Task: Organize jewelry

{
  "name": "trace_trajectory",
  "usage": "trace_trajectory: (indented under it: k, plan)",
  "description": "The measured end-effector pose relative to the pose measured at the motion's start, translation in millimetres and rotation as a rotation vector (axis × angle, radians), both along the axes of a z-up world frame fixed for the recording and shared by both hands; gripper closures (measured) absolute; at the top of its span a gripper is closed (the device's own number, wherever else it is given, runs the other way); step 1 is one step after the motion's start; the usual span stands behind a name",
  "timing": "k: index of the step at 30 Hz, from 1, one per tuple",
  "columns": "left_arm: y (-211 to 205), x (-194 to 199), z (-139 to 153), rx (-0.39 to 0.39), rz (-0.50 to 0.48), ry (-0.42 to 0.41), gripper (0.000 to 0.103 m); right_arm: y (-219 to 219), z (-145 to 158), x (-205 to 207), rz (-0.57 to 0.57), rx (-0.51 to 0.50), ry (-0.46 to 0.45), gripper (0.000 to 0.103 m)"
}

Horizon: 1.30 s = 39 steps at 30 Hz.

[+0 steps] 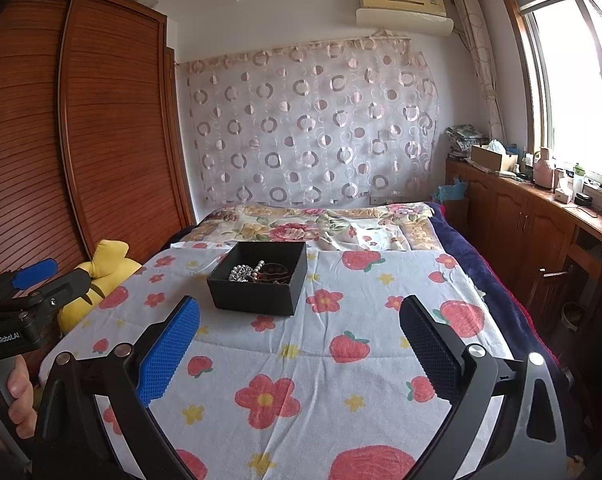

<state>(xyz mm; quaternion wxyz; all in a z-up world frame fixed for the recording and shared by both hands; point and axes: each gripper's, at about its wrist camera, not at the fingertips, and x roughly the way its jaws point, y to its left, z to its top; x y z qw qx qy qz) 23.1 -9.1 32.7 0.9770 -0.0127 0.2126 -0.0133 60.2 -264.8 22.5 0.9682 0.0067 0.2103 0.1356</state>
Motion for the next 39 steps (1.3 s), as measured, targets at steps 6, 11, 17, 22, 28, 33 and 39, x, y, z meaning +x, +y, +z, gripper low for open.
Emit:
trace_trajectory:
  k: [6,11,17,22,28,33,39]
  plan:
    - [-0.1,0.0,-1.7,-0.001,-0.004,0.0,0.007,0.1,-1.1,0.1,-0.001,0.001,0.001,0.002]
    - [1.2,-1.2,0.8,-0.003,-0.006,0.001,0.007,0.2,-2.0,0.4,-0.001,0.002,0.003,0.002]
    - [1.7,-1.6,1.1,-0.003,-0.005,0.001,0.007,0.6,-3.5,0.6,-0.003,0.003,0.003,0.002]
    - [1.3,-1.5,0.6,-0.004,-0.007,0.001,0.007,1.2,-5.8,0.8,-0.003,0.003,0.005,0.002]
    - [0.7,-2.6,2.9,-0.002,-0.009,-0.007,0.007,0.8,-5.2,0.6,-0.003,0.004,0.004,0.002]
    - [1.0,-2.0,4.8,-0.001,-0.008,-0.008,0.007,0.8,-5.0,0.6,-0.003,0.004,0.005,0.002]
    - [1.0,-0.1,6.7,-0.004,-0.003,-0.004,0.007,0.7,-4.8,0.5,-0.003,0.006,0.003,0.002]
